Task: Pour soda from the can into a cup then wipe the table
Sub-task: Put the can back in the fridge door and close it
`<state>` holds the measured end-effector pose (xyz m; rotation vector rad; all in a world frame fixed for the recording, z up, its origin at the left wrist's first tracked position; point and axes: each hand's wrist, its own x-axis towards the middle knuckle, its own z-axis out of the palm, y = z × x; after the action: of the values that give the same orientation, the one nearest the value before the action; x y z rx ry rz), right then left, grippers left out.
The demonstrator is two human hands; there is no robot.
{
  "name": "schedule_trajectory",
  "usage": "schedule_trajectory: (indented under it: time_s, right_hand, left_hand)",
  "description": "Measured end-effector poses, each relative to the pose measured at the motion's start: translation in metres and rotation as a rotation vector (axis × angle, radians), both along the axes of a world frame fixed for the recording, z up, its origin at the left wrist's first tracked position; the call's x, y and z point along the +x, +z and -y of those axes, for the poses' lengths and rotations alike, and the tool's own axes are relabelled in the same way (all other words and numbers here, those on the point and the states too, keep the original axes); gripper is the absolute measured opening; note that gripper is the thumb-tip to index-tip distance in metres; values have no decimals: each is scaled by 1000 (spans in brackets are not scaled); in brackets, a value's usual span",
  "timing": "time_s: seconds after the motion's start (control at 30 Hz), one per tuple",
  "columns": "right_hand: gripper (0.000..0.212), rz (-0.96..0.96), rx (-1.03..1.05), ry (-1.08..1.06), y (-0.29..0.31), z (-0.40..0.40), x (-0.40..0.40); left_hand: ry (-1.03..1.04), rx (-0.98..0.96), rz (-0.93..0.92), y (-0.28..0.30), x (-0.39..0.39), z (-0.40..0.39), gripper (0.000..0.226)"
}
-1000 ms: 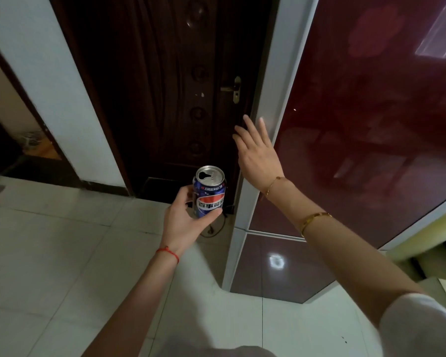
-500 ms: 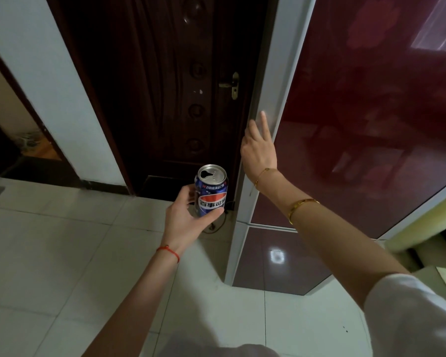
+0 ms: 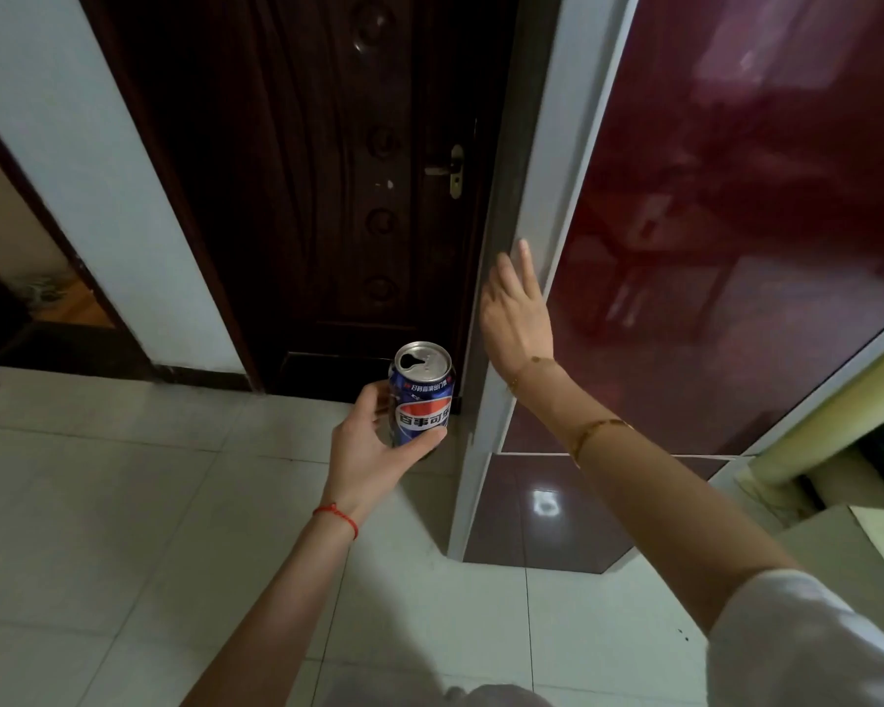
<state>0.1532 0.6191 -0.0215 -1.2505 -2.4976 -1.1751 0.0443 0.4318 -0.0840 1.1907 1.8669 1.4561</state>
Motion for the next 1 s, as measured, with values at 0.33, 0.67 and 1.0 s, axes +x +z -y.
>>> schedule_trajectory:
  time_s: [0.33,0.67,1.0]
  right_hand:
    - [29,-234,121,193,-13,68,53]
    - [43,-356,125,192,-24,127,100]
    - [69,-604,197,109,-35,181,158]
  left_hand:
    - [-123,18,79,1,14,14,67]
    - [-289,-1,92,2,40,22,69]
    - [-447,-5,86,-2,81,21,76]
